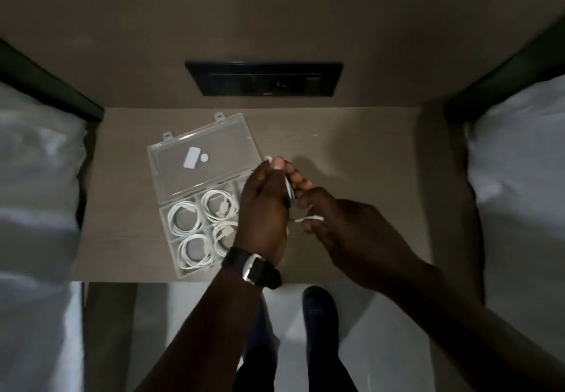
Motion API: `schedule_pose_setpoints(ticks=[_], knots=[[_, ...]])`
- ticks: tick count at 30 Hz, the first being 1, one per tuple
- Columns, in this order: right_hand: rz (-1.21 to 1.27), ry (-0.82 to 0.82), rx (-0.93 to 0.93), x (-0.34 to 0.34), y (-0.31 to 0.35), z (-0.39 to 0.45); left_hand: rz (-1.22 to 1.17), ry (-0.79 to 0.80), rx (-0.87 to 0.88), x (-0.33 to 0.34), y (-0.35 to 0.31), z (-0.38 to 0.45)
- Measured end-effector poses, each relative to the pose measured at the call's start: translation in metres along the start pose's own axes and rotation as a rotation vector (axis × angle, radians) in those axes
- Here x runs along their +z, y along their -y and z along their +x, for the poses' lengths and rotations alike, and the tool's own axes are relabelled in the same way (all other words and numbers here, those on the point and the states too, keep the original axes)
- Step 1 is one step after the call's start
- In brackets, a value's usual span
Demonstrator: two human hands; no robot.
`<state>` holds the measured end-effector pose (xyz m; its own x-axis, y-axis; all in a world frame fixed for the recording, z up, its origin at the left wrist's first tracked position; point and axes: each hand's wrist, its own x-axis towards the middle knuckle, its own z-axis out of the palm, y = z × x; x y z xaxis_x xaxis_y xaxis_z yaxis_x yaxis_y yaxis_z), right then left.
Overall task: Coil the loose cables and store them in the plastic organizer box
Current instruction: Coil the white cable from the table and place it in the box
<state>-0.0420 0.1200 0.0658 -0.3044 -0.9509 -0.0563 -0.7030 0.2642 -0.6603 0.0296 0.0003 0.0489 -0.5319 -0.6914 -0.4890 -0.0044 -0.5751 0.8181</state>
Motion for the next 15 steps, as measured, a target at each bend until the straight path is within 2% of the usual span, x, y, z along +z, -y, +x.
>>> schedule_pose_setpoints(ticks=[3, 6, 13, 15], knots=[[-0.029, -0.115, -0.035, -0.010, 0.006, 0.019, 0.238, 0.044, 0.056, -0.015, -0.010, -0.005], [0.097, -0.222, -0.033, -0.004, 0.007, 0.030, 0.262, 0.058, 0.009, -0.024, -0.021, -0.007], [0.491, -0.430, 0.445, 0.031, 0.016, 0.037, 0.206, 0.022, -0.039, -0.030, -0.023, -0.011], [0.526, -0.488, 0.474, 0.041, 0.022, 0.037, 0.190, -0.024, -0.026, -0.031, -0.017, -0.015]])
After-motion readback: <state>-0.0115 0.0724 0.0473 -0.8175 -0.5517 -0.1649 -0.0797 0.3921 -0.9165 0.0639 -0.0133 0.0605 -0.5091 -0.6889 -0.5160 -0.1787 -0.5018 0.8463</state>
